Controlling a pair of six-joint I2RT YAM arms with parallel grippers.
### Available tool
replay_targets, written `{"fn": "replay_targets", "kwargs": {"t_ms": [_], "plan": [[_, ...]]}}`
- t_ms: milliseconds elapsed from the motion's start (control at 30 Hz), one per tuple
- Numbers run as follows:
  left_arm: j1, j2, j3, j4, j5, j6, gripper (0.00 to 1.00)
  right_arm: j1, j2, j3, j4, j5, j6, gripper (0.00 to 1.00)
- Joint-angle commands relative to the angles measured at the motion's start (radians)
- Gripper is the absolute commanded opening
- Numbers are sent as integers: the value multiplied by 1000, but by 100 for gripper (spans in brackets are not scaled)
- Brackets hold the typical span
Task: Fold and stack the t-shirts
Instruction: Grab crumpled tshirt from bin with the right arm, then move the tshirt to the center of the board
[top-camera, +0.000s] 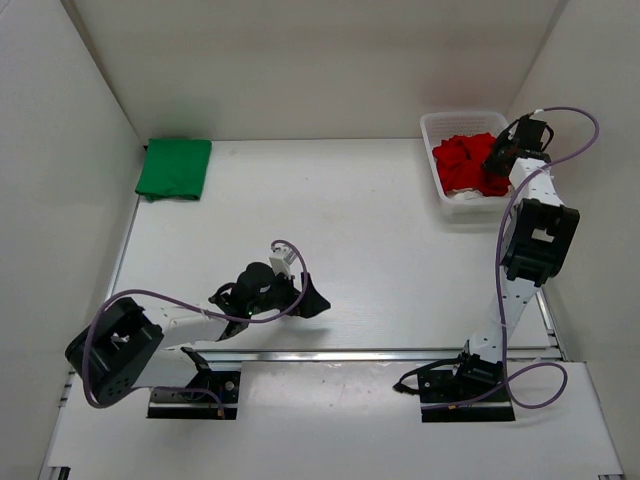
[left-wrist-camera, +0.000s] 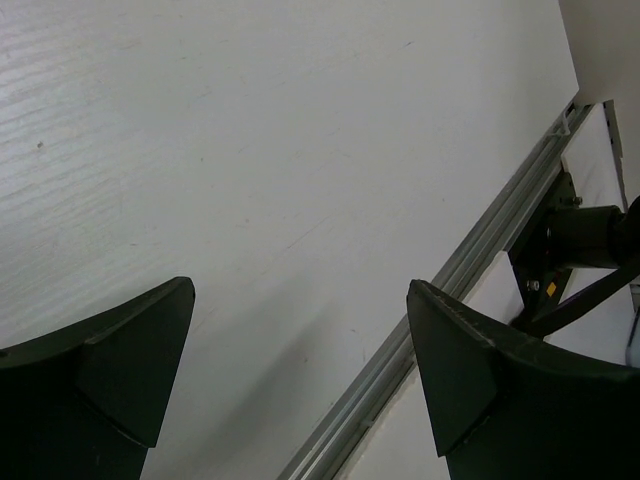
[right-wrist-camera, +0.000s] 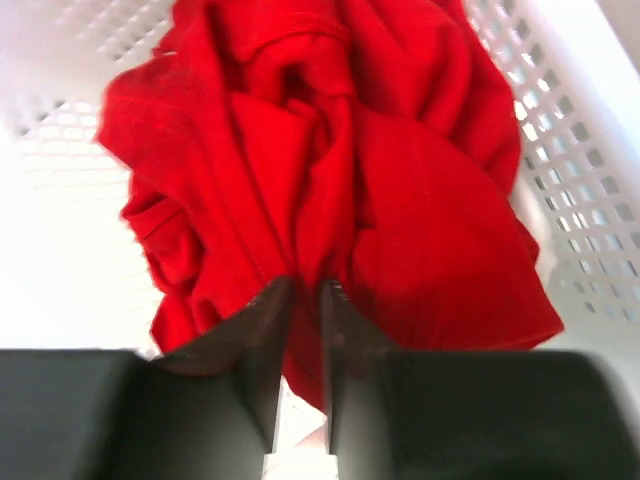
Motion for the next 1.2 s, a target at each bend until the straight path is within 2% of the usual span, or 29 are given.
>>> {"fn": "replay_targets", "kwargs": {"t_ms": [0, 67, 267, 467, 667, 733, 800, 833, 900, 967, 1033, 1167], "plan": [[-5, 21, 8, 45, 20, -3, 98, -16, -79, -4, 55, -55, 14, 13], [-13, 42, 1, 61, 35, -17, 98, -31, -100, -4, 62, -97, 22, 0], [-7, 43, 7, 71, 39, -43, 99, -53, -261, -75, 126, -191, 63, 0], [75, 23, 54, 11, 69, -34, 99, 2, -517, -115, 210, -349, 98, 0], [173, -52, 77, -30, 52, -39, 99, 204, -766, -95, 394, -605, 195, 0], [206, -97, 73, -53, 29, -45, 99, 290, -804, -67, 416, -618, 180, 0], [263, -138, 51, -46, 52, -75, 99, 439, -843, -34, 395, -569, 107, 0], [320, -161, 32, -46, 67, -84, 99, 468, -851, -2, 369, -537, 97, 0], [397, -210, 8, -49, 90, -118, 98, 509, -863, 22, 381, -570, 108, 0], [488, -266, -21, -59, 92, -132, 99, 538, -884, -16, 463, -596, 146, 0], [535, -347, -42, -87, 72, -144, 99, 546, -890, -50, 467, -585, 145, 0], [611, -439, -73, -135, 38, -149, 99, 420, -917, -434, 731, -692, 366, 0]]}}
